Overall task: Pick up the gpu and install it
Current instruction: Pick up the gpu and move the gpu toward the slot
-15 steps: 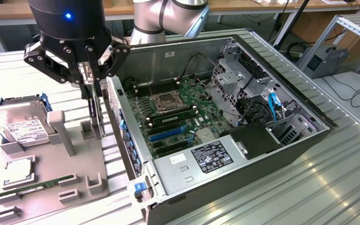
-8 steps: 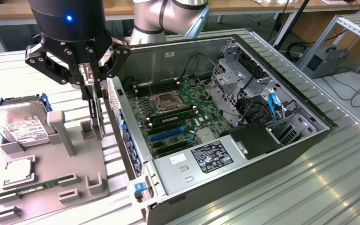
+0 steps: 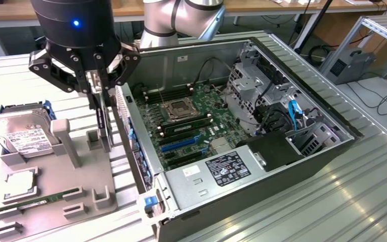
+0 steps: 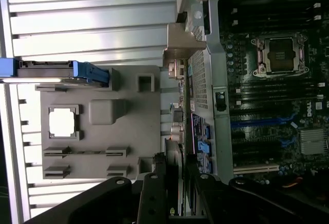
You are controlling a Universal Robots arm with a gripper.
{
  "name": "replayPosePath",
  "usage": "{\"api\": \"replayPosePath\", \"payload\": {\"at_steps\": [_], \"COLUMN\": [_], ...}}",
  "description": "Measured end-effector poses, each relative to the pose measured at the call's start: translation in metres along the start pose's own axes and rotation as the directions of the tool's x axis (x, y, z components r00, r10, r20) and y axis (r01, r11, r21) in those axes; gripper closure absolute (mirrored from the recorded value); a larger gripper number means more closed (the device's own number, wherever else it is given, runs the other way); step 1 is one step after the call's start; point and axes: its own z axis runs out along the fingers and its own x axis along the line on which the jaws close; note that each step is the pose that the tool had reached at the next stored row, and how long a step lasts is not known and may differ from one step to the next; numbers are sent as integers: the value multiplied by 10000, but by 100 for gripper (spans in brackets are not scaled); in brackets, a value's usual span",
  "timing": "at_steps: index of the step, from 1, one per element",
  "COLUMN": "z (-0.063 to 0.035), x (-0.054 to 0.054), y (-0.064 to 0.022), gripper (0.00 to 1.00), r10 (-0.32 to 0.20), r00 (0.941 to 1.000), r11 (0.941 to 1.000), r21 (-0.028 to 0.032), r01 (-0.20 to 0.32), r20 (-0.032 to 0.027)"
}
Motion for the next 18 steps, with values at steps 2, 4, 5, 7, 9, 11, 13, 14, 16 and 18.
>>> {"api": "replayPosePath", "payload": {"at_steps": [2, 4, 5, 7, 9, 11, 13, 14, 16, 18], "z": [9, 18, 23, 32, 40, 50, 60, 64, 74, 82], "x": [-2, -5, -6, -8, -9, -11, -13, -14, -16, -18], "y": [0, 0, 0, 0, -1, -1, -1, -1, -2, -2], "gripper": [74, 74, 74, 74, 74, 74, 74, 74, 74, 74], "r10": [0, 0, 0, 0, 0, 0, 0, 0, 0, 0], "r00": [10000, 10000, 10000, 10000, 10000, 10000, 10000, 10000, 10000, 10000], "r11": [10000, 10000, 10000, 10000, 10000, 10000, 10000, 10000, 10000, 10000], "r21": [0, 0, 0, 0, 0, 0, 0, 0, 0, 0], "r01": [0, 0, 0, 0, 0, 0, 0, 0, 0, 0], "r20": [0, 0, 0, 0, 0, 0, 0, 0, 0, 0]}}
